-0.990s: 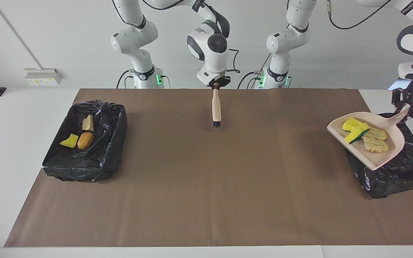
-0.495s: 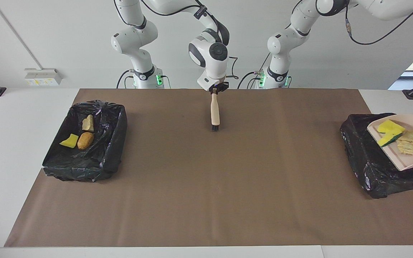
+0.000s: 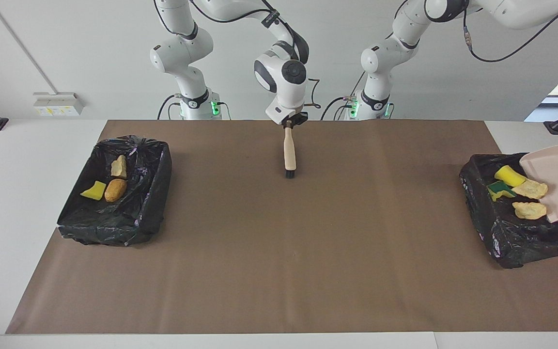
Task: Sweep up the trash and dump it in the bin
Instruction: 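Tip the dustpan over the black bag with the left gripper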
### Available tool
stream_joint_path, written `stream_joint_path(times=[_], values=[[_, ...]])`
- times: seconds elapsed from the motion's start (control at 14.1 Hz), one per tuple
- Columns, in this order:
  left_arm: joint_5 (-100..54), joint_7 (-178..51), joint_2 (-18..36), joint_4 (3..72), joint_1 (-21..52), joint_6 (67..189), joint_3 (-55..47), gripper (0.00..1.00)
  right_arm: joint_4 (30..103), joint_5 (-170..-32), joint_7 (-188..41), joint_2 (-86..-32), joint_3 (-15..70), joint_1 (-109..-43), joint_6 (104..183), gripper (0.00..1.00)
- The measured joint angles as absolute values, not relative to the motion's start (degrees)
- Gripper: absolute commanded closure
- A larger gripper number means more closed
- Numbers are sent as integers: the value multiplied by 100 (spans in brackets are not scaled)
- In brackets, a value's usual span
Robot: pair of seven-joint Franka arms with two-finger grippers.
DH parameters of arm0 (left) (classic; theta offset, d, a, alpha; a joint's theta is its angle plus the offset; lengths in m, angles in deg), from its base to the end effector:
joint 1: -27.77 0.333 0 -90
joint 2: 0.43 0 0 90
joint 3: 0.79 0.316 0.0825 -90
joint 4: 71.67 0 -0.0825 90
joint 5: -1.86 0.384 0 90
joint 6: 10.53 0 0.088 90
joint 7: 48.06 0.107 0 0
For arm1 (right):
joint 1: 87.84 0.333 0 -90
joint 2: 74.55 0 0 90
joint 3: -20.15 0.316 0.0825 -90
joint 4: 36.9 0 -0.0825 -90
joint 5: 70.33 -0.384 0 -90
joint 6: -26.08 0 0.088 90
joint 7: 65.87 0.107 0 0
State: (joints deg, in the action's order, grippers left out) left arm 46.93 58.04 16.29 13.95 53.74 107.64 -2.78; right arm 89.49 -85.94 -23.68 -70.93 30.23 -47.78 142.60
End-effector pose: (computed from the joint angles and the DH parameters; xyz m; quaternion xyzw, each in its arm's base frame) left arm 0.6046 0.3133 0.5464 -0.6050 0.7012 0.2680 0.2656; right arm 0.3163 0.4021 0.3372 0.9860 -0.0056 -0.1664 0.0014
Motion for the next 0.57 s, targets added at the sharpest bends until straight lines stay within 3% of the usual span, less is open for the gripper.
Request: stream_joint_path(times=[0.21,0.28,0.5,0.57], values=[[5180,5570,1474,1326,5202,10318,-281,100,8953,-8592,-2383,-7092,3022,-4775,14266,100],[5213,5569,1368,1301,5153,10126,-285,100,8955,-8592,-2383,-7090,3020,-4776,14290,96],[5213,5554,1000,1257,4941,9428,-353,100,8961,-8592,-2383,-7077,3013,-4780,14339,13],[5208,5439,927,1258,4709,9102,-384,100,8961,-8592,-2383,-7074,3013,-4780,14340,0]])
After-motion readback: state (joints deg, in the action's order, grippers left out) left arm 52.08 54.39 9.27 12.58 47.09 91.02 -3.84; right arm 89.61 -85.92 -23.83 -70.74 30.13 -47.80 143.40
